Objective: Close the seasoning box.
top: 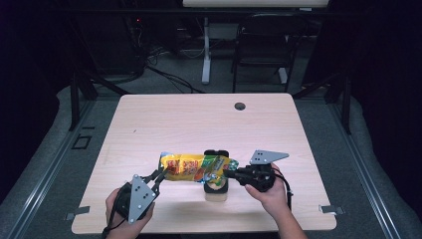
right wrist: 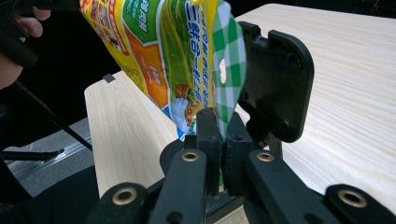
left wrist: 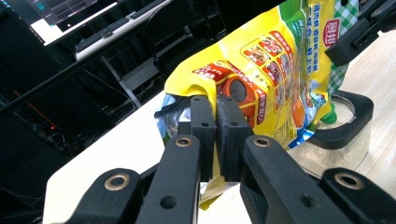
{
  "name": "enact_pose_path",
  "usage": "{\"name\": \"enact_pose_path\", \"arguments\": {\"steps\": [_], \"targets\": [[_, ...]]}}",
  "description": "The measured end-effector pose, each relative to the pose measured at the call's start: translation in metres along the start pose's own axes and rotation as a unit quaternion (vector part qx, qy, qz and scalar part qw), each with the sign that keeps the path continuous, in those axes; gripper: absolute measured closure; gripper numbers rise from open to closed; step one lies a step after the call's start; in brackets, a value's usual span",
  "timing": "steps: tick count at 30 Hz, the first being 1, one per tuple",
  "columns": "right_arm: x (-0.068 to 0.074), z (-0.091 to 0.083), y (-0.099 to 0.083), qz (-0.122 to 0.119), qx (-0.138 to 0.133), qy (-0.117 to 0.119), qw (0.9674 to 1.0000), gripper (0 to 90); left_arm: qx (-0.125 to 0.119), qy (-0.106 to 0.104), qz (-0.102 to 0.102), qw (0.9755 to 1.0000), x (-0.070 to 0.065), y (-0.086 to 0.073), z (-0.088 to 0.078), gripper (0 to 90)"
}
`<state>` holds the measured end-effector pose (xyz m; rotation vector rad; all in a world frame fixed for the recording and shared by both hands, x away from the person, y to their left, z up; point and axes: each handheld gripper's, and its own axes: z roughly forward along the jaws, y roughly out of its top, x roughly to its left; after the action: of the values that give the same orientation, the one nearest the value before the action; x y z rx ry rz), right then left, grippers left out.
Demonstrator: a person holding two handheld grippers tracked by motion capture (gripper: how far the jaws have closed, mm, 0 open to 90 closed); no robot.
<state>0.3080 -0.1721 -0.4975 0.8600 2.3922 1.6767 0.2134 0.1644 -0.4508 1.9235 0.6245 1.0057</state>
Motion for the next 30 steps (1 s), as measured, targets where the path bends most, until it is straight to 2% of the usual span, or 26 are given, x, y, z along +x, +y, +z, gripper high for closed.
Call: {"name": "enact_pose_path", "arguments": {"steps": [7,15,17,22,30], "targets": [[0.01,0.002,0.004,-0.018,-0.012,-0.004,0.9998,90.0,0.008,0.001,-0.019,0.9998,0.008,-0.015,-0.001,87.0],[0.02,0.008,0.01,-0.024,-0.022,-0.009,0.9995,90.0,0.013,-0.003,-0.04,0.9991,0.015,-0.03,-0.002,86.9],[0.024,0.011,0.014,-0.027,-0.022,-0.01,0.9993,90.0,0.017,-0.006,-0.055,0.9983,0.019,-0.039,-0.001,86.8],[0.026,0.014,0.017,-0.028,-0.022,-0.008,0.9993,90.0,0.016,-0.01,-0.071,0.9973,0.021,-0.047,0.001,86.7],[0.027,0.019,0.021,-0.024,-0.022,-0.008,0.9994,90.0,0.022,-0.013,-0.071,0.9971,0.025,-0.053,0.003,86.3]]}}
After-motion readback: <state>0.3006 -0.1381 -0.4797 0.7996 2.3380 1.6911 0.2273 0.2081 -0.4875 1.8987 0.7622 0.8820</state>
